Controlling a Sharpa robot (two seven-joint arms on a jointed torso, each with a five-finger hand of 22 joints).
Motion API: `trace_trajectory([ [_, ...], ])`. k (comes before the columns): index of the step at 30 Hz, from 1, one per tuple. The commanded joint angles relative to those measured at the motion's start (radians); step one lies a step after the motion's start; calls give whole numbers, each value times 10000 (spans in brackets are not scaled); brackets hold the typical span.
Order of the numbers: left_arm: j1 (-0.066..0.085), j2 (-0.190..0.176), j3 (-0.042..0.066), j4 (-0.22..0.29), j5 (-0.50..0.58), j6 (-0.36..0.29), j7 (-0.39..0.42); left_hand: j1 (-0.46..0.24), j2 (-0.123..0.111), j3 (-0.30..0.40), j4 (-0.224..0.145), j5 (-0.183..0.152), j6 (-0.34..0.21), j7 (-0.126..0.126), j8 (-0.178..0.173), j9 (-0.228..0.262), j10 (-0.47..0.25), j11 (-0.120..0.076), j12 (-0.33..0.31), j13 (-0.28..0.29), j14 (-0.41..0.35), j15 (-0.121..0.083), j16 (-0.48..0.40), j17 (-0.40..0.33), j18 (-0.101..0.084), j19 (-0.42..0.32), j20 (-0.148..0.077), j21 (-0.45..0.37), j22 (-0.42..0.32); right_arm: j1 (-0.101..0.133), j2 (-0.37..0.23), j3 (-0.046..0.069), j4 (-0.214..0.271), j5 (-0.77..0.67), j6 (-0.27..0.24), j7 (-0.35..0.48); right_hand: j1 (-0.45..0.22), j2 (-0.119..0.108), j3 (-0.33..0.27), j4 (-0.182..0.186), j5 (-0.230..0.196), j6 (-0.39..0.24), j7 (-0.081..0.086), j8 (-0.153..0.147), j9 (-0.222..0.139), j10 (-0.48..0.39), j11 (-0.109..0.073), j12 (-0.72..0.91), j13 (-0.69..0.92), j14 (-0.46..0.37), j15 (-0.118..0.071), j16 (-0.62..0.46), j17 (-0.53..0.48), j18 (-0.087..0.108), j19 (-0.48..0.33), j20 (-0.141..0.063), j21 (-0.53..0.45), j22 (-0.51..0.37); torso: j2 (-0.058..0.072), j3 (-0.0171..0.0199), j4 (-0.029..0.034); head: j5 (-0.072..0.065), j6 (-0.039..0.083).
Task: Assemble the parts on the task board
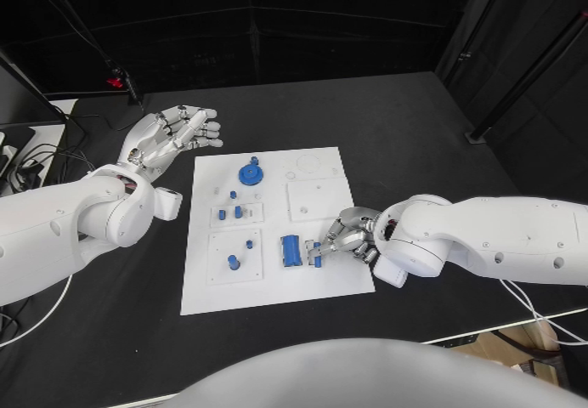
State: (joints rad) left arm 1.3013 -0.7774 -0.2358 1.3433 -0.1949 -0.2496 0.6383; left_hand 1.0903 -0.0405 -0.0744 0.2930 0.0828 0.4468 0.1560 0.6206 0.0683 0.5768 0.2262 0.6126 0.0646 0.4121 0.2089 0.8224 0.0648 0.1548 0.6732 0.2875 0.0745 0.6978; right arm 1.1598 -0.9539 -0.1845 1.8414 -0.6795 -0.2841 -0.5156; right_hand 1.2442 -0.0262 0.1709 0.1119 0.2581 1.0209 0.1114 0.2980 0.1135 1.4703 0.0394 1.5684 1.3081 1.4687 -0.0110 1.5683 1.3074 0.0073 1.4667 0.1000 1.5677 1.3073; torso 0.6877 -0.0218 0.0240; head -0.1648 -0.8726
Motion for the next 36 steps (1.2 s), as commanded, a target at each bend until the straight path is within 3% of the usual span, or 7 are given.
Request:
trace_trajectory([
  [1,12,4,7,9,28,96,47,-8,102,63,10,69,-48,1158,27,-1,-73,6,69,4,27,-10,64,8,-39,-89,-13,51,-17,12,21,4,10,-19,18,-11,-116,-22,-150,70,-154,90,-23,-75,29,1005,34,24,2627,1021,-73,25,2634,-73,1041,-67,31,2635,0,1,3,9,0],
  [5,12,3,7,7,28,96,47,-8,102,63,10,69,-48,1158,27,-1,-73,6,69,4,27,-10,64,8,-39,-89,-13,51,-17,13,35,4,2,-54,-34,-55,-235,-119,-395,199,-450,123,-33,-108,81,1005,26,24,2627,1021,-84,25,2634,-73,1041,-76,31,2635,-6,-2,-2,17,0],
  [17,12,-1,7,6,28,98,40,10,125,57,10,95,-58,1159,39,-2,-76,6,79,4,26,-10,70,8,-39,-90,-13,55,-22,13,68,4,-4,-89,-124,-97,-558,-301,-1018,548,-780,120,-19,-42,217,1005,31,24,2627,1021,-81,25,2634,-73,1041,-81,31,2635,-1,-2,1,29,0],
  [26,12,-1,7,4,28,98,37,16,134,57,9,106,-60,1159,43,-2,-77,6,82,4,25,-10,72,8,-39,-91,-13,57,-24,13,39,4,20,-154,-200,-135,-590,-230,-1453,812,-978,183,-56,100,368,1005,1,24,2627,1021,-98,25,2634,-73,1041,-90,31,2635,-1,-2,-1,28,0],
  [29,12,-4,7,5,28,96,35,16,134,57,9,106,-60,1159,43,-2,-77,6,82,4,25,-10,72,8,-39,-91,-13,57,-24,12,-32,3,83,-568,-158,-233,-596,-178,-1758,990,-1074,374,-152,397,580,1005,-82,24,2627,1021,-148,25,2634,-73,1041,-129,31,2635,2,1,-5,44,0],
  [32,12,-6,7,8,28,101,34,27,153,57,8,128,-64,1160,49,-2,-80,7,88,3,23,-10,75,8,-39,-92,-13,59,-27,11,-134,3,167,-1008,-12,-328,-532,-122,-2228,1318,-1378,392,-336,986,1101,1005,-232,24,2627,1021,-299,25,2634,-73,1041,-267,31,2635,0,0,-2,60,0],
  [36,12,-11,7,2,28,104,33,40,169,57,6,144,-68,1160,55,-2,-81,7,92,3,23,-10,78,7,-39,-92,-13,61,-29,10,-296,2,301,-1369,341,-469,-411,-32,-2628,1659,-1722,167,-415,1793,1842,1005,-326,24,2627,1021,-400,25,2634,-73,1041,-372,31,2635,-1,4,-14,104,0],
])
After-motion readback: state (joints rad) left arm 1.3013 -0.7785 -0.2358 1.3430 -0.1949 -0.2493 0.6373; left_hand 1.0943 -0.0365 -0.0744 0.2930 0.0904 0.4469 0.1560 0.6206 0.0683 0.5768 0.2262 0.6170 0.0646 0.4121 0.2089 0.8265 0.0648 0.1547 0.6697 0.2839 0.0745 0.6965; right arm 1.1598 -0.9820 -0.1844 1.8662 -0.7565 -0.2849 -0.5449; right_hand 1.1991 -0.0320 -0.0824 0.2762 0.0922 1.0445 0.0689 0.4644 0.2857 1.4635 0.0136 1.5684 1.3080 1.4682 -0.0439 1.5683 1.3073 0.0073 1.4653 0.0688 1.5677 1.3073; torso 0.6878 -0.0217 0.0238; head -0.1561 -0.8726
